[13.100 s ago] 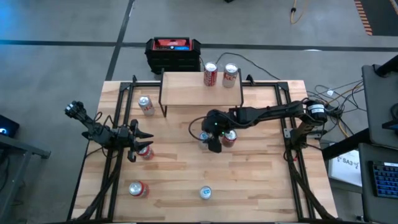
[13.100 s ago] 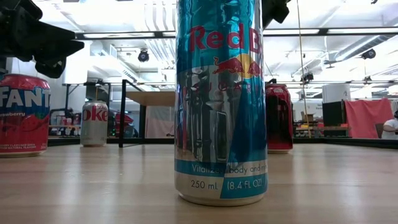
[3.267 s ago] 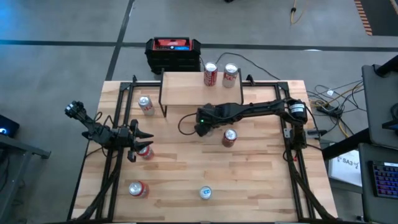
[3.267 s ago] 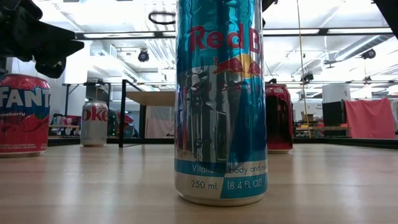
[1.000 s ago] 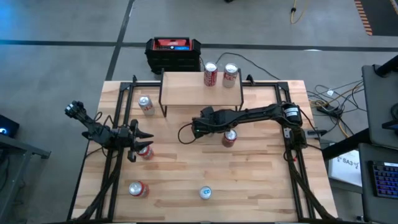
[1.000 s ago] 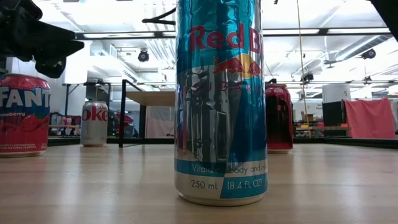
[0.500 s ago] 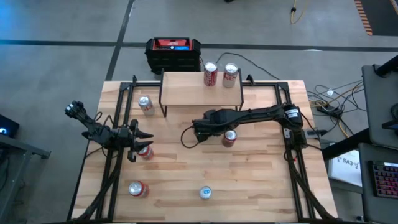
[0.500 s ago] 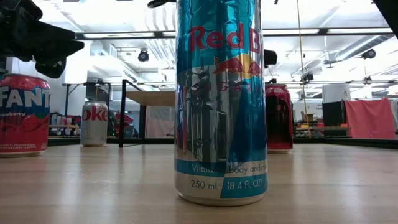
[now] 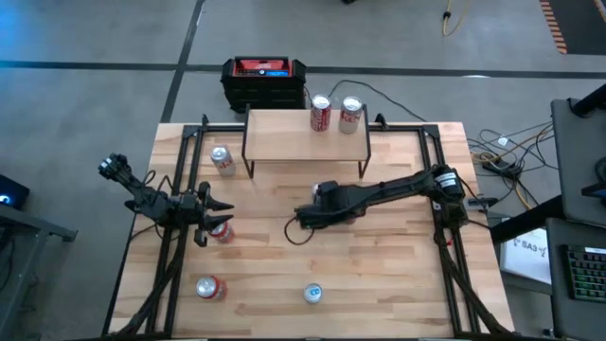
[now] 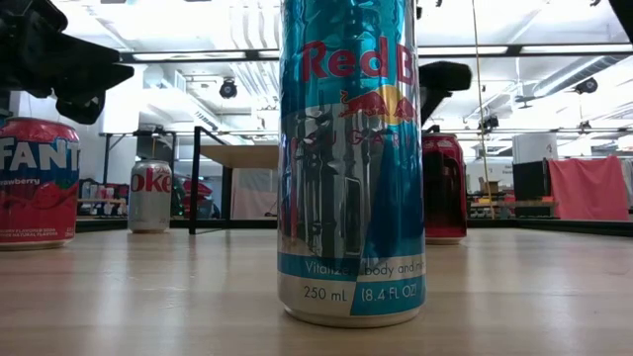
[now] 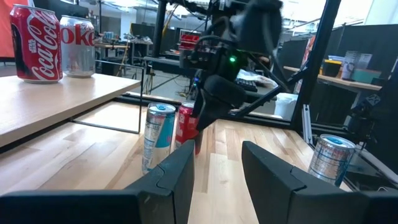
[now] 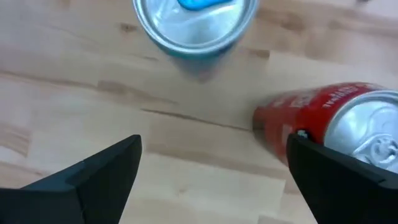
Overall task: Place canned beverage on shelf
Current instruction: Put the top blue and soda can on the shelf
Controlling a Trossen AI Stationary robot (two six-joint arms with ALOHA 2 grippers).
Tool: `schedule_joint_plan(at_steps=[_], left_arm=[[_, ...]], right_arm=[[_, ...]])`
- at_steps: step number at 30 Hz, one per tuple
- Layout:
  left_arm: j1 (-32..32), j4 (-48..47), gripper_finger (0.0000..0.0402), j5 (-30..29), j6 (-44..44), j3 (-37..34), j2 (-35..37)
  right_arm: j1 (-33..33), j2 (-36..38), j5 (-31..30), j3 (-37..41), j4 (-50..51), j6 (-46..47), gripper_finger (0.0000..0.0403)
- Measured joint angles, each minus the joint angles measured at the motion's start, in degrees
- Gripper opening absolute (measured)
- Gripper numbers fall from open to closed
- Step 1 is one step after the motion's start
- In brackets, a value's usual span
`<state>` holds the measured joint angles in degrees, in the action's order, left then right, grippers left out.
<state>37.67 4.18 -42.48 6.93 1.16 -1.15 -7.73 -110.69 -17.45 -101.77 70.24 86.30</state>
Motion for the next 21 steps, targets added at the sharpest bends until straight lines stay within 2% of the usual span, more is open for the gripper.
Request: schedule_joint_plan(at_steps=[5, 11, 15, 21], left_arm=[[0.0, 0.0, 0.0118, 0.0, 0.0, 0.0, 0.0], [0.0, 0.0, 0.0118, 0.0, 0.0, 0.0, 0.0], [0.0, 0.0, 0.0118, 0.0, 0.0, 0.0, 0.0], [0.0, -0.1, 0.0118, 0.0, 0.0, 0.0, 0.0]], right_arm=[[-4.5, -0.2, -16.1, 0.9, -0.1, -1.5, 0.0382], [-9.1, -1.7, -32.2, 2.3, 0.0, 4.6, 0.0382], [-9.5, -3.7, -37.9, 3.8, -0.3, 9.5, 0.0382], [-9.5, -5.7, -40.6, 4.7, -0.8, 15.0, 0.0382]])
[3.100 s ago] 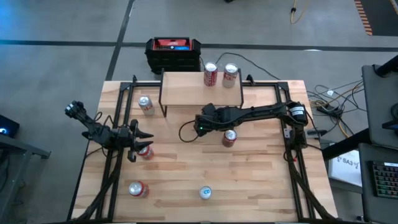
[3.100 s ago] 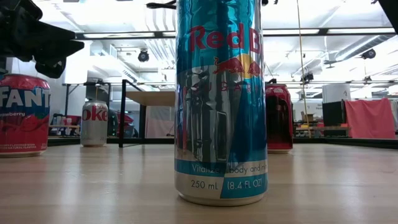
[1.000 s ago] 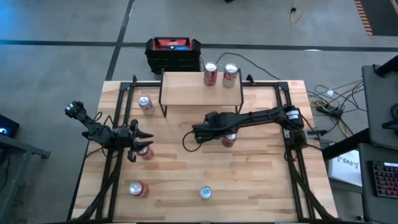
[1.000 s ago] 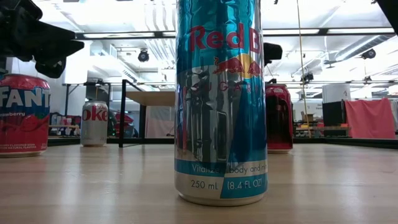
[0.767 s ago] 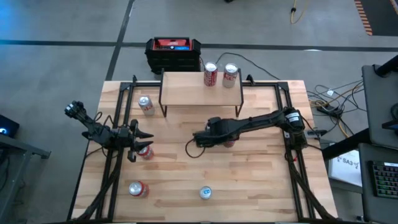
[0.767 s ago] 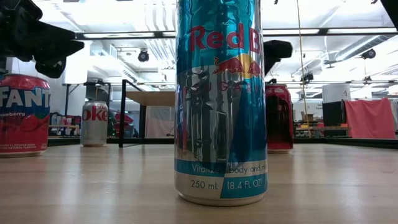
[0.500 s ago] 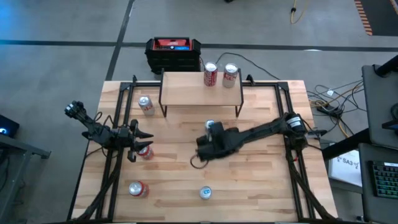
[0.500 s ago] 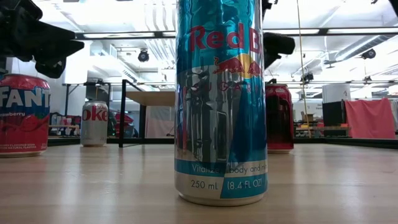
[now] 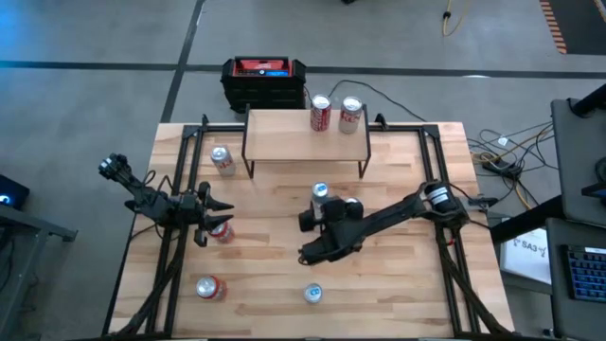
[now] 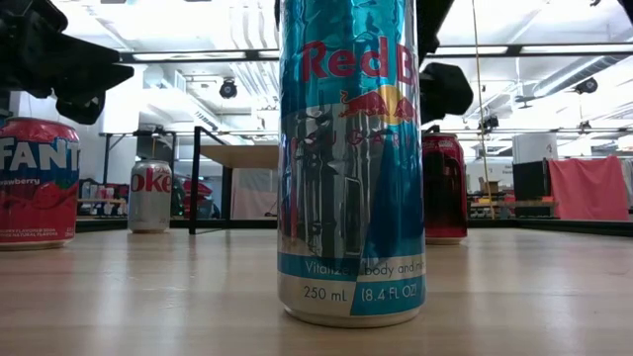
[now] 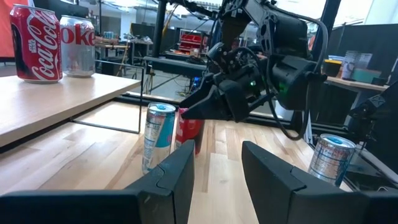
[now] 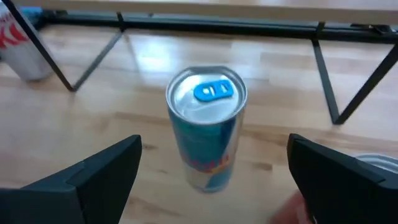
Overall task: Place canned beverage on shelf
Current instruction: Put the top blue and soda can on the shelf
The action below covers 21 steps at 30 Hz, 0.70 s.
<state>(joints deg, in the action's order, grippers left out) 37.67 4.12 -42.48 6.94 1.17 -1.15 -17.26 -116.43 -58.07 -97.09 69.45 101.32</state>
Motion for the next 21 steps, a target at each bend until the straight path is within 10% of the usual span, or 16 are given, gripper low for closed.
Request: schedule_joint_plan(at_steps=[21], left_arm=[[0.0, 0.1, 0.0118, 0.0, 0.0, 0.0, 0.0]], right_arm=[[2.8, -0.3, 0.2, 0.2, -2.9, 0.6, 0.036]])
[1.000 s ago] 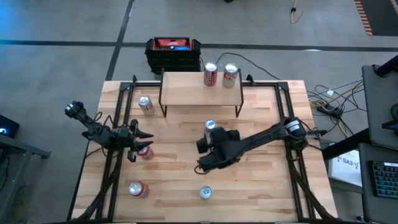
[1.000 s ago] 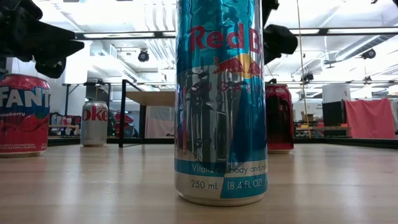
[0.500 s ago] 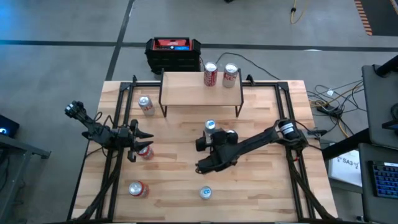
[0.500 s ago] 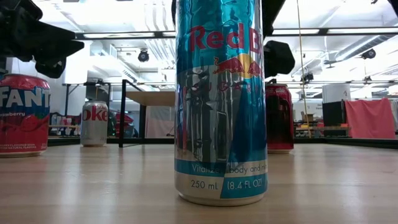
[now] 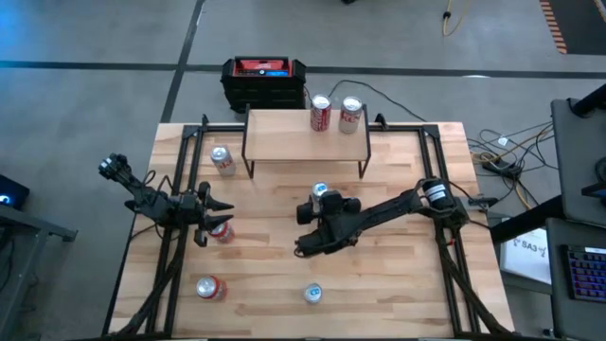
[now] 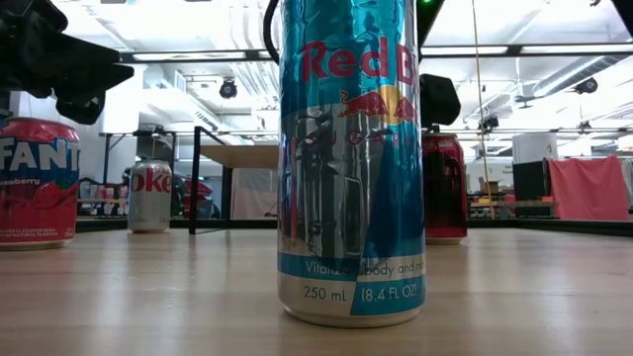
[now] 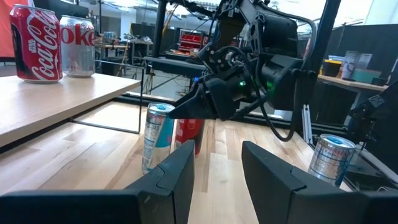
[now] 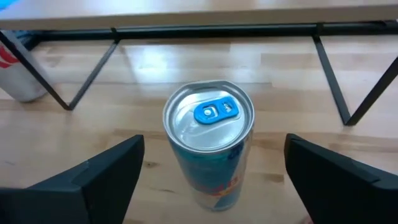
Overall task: Place canned beverage on shelf
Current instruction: Put the top blue and soda can on the shelf
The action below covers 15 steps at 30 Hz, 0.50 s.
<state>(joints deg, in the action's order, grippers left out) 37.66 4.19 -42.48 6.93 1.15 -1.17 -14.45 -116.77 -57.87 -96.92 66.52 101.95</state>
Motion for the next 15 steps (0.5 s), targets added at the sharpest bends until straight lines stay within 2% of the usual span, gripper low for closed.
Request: schedule_joint_plan(at_steps=[8, 15], left_arm=[[0.0, 0.0, 0.0118, 0.0, 0.0, 0.0, 0.0], [0.0, 0.0, 0.0118, 0.0, 0.0, 0.0, 0.0]], right_arm=[[1.4, 0.0, 2.6, 0.0, -0.2, -0.2, 0.0294], [2.2, 0.0, 3.4, 0.0, -0.6, -0.6, 0.0216]])
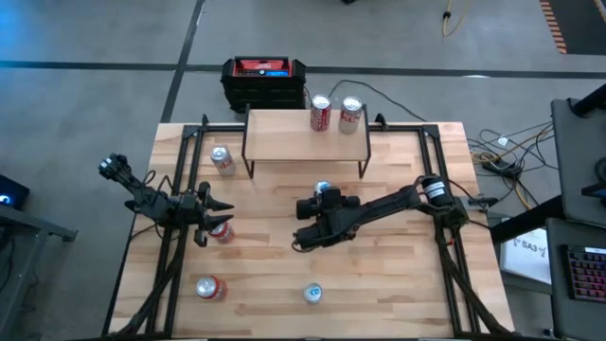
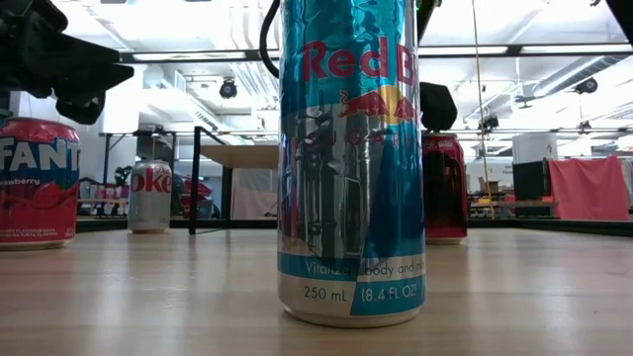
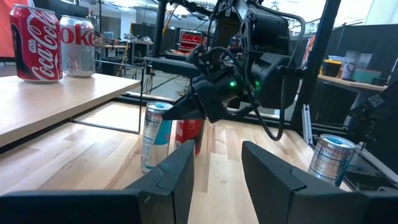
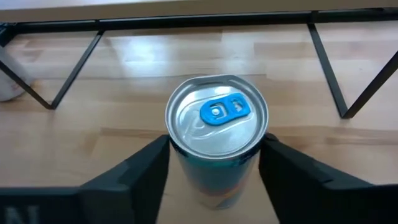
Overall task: Place canned beverage on shelf
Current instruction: Put the top blue and soda can on the shelf
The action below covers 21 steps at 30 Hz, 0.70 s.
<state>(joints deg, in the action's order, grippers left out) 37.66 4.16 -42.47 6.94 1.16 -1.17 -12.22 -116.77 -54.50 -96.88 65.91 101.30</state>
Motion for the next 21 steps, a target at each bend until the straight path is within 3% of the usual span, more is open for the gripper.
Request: schedule_joint_plan(at_steps=[6, 13, 21], left_arm=[[0.0, 0.0, 0.0118, 0.0, 0.0, 0.0, 0.0], [0.0, 0.0, 0.0118, 0.0, 0.0, 0.0, 0.0], [0.0, 0.0, 0.0118, 0.0, 0.0, 0.0, 0.0]], right_arm=[[0.2, 0.0, 1.2, 0.0, -0.8, -1.4, 0.0145], [0.2, 0.0, 2.9, 0.0, -1.6, -2.6, 0.0025], [-0.3, 0.0, 4.5, -0.1, -2.0, -5.6, 0.0017]])
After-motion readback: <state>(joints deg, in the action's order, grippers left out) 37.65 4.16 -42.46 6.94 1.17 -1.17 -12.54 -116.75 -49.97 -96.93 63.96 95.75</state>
